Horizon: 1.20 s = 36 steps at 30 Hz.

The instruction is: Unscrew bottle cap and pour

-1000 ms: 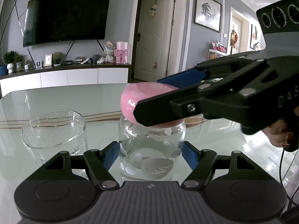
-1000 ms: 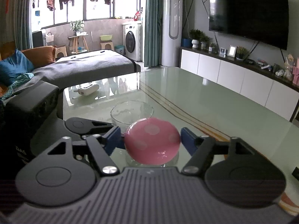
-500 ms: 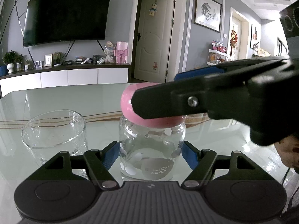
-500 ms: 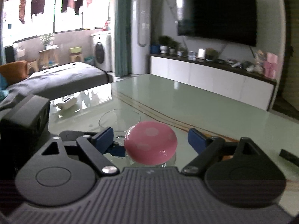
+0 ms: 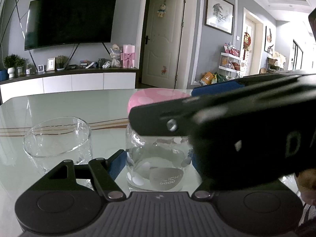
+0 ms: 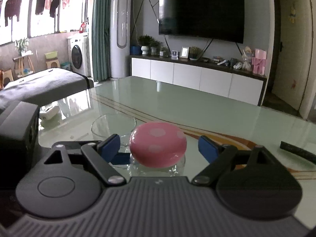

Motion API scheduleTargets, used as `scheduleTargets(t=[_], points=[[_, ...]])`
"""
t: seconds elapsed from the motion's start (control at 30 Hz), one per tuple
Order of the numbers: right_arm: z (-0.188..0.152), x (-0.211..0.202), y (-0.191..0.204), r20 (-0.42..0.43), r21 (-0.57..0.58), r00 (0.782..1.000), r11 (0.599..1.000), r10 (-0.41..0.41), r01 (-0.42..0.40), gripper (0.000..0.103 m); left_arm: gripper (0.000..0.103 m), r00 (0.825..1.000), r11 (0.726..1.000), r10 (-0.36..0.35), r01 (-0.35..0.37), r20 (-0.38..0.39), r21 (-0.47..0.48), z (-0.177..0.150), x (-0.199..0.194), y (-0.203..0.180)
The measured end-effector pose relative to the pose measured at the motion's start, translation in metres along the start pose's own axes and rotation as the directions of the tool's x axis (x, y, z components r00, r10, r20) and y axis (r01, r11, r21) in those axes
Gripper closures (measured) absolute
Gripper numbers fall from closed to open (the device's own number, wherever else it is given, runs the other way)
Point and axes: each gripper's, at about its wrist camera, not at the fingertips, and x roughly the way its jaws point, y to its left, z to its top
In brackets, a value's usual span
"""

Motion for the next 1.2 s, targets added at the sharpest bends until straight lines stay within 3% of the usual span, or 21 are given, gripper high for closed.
scheduleTargets(t=[0.23,0.6,0.77,1.2], points=[[-0.002,0.004,0.007,-0.002,-0.029,0.999,0.999,-0.039,0.039,0.025,0.027,1.0,1.0,0.0,0.0,0.0,0.0,0.0,0.0,0.0],[-0.003,0.006,0.011,-0.013,-0.028,0.999,0.999,-0.037,0.037,0.037,0.027,1.0,1.0,0.0,0.0,0.0,0.001,0.0,0.0,0.0],[-0.003,0.002,0.014,-0.012,-0.043,0.999,0.998,-0.035,0.035,0.037,0.027,1.0,1.0,0.001,-0.001,-0.001,0.002,0.001,0.0,0.0],[-0.003,-0.005,-0.003,0.002,-0.049,0.996,0.995,0.086,-0.086,0.037,0.027,1.0,1.0,0.002,-0.002,-0.001,0.001,0.0,0.0,-0.001]])
